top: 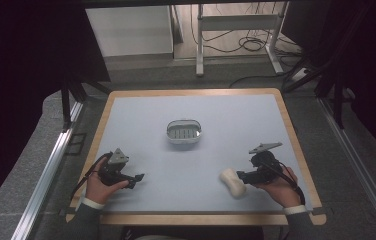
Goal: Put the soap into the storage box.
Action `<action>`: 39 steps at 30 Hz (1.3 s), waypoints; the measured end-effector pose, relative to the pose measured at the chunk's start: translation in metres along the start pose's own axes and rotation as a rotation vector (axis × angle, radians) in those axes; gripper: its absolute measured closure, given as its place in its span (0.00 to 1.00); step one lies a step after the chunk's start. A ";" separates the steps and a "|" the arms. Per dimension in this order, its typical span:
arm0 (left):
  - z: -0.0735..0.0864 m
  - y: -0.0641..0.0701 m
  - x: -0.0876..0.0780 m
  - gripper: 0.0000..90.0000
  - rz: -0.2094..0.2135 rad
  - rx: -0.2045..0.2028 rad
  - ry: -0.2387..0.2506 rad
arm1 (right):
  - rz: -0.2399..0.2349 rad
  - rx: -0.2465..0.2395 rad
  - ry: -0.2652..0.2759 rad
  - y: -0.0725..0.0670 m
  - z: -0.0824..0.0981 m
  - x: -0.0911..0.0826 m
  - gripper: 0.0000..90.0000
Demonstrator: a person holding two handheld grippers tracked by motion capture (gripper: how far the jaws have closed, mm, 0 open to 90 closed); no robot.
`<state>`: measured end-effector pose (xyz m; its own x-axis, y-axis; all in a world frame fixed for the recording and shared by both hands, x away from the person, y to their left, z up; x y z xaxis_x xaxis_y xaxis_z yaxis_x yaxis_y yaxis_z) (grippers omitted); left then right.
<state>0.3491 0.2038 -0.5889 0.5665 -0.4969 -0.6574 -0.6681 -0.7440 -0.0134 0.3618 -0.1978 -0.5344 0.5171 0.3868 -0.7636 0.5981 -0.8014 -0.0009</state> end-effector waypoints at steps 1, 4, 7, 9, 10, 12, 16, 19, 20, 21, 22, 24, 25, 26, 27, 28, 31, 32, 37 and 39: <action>0.000 0.000 0.001 0.10 0.000 0.002 -0.003 | -0.005 0.001 0.000 -0.002 0.000 0.000 0.27; 0.001 0.001 0.001 0.10 0.000 0.005 -0.006 | -0.013 0.001 -0.008 -0.005 0.000 0.001 0.27; 0.001 0.001 0.001 0.10 0.000 0.003 -0.001 | -0.013 0.006 -0.019 -0.006 0.001 0.003 0.27; 0.001 0.001 0.001 0.10 -0.002 0.004 -0.003 | -0.007 0.005 -0.030 -0.009 0.002 0.003 0.28; 0.001 0.001 0.002 0.10 -0.001 0.006 -0.006 | -0.011 0.012 -0.034 -0.012 0.002 0.003 0.28; 0.002 0.003 0.004 0.10 0.002 0.006 -0.011 | -0.018 0.022 -0.049 -0.016 0.002 0.003 0.28; 0.002 0.003 0.004 0.10 0.004 0.009 -0.013 | -0.026 0.026 -0.082 -0.023 0.003 0.005 0.29; 0.001 0.002 0.003 0.10 0.004 0.006 -0.008 | -0.028 0.018 -0.121 -0.030 0.004 0.009 0.29; 0.001 0.002 0.003 0.10 0.004 0.006 -0.008 | -0.025 0.021 -0.135 -0.031 0.004 0.010 0.29; 0.001 0.002 0.003 0.10 0.007 0.006 -0.006 | -0.023 0.020 -0.147 -0.032 0.004 0.012 0.29; 0.001 0.002 0.003 0.10 0.007 0.006 -0.006 | -0.023 0.020 -0.147 -0.032 0.004 0.012 0.29; 0.001 0.003 0.004 0.10 0.009 0.006 -0.006 | -0.029 0.018 -0.173 -0.036 0.002 0.014 0.29; 0.001 0.004 0.004 0.10 0.015 0.007 -0.006 | -0.016 0.015 -0.198 -0.036 0.001 0.017 0.29; 0.001 0.004 0.004 0.10 0.017 0.008 -0.006 | -0.016 0.015 -0.198 -0.036 0.001 0.017 0.29; 0.001 0.004 0.005 0.10 0.018 0.009 -0.006 | -0.012 0.013 -0.210 -0.035 0.001 0.018 0.29; 0.001 0.004 0.004 0.10 0.018 0.010 -0.006 | -0.008 0.017 -0.226 -0.035 0.000 0.021 0.29; 0.000 0.003 0.003 0.10 0.019 0.008 0.003 | -0.003 0.023 -0.249 -0.035 0.001 0.025 0.30; 0.000 0.002 0.002 0.10 0.020 0.008 0.004 | -0.004 0.021 -0.259 -0.036 0.001 0.027 0.30; -0.001 0.001 0.001 0.10 0.021 0.007 0.009 | -0.004 0.024 -0.295 -0.041 0.004 0.034 0.33; -0.001 0.001 0.000 0.10 0.020 0.007 0.011 | -0.004 0.022 -0.311 -0.043 0.006 0.036 0.35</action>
<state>0.3491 0.2026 -0.5887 0.5581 -0.5164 -0.6495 -0.6825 -0.7309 -0.0054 0.3514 -0.1522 -0.5655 0.3005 0.2349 -0.9244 0.5850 -0.8109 -0.0159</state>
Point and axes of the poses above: each handheld gripper's, and its own axes: x roughly forward along the jaws, z roughly out of its underside, y roughly to its right, the point moved 8 cm from there along x, roughly forward along the jaws, and after that the axes turned 5 degrees about y, right-handed, at the moved point
